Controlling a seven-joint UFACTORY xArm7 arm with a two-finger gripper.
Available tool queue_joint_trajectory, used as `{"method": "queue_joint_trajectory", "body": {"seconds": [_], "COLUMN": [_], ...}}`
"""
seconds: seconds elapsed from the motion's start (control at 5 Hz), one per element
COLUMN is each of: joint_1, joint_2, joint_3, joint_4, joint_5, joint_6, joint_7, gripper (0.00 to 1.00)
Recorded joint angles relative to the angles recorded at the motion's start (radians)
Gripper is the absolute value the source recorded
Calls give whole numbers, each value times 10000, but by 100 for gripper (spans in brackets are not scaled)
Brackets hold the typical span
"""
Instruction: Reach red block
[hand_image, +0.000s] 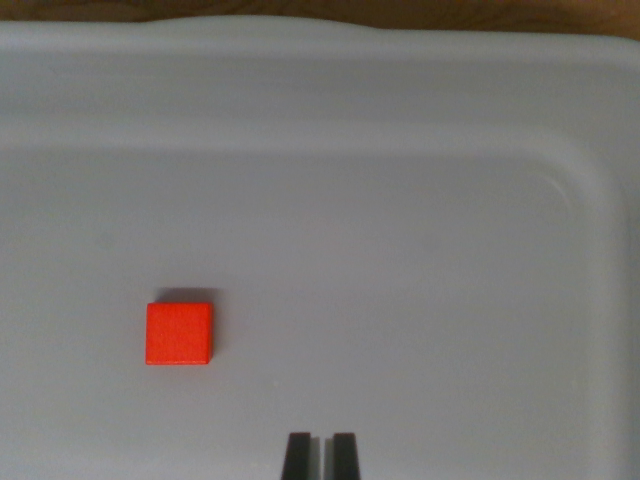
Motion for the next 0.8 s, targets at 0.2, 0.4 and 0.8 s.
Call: {"method": "queue_joint_trajectory", "body": {"seconds": [0.2, 0.4, 0.8], "joint_1": [0, 49, 100], "joint_2": [0, 187, 378], "joint_3": [0, 37, 75], "joint_4": [0, -231, -465], "joint_5": [0, -7, -15], "joint_6": [0, -383, -773], "joint_7": [0, 30, 61], "gripper": [0, 0, 0]}}
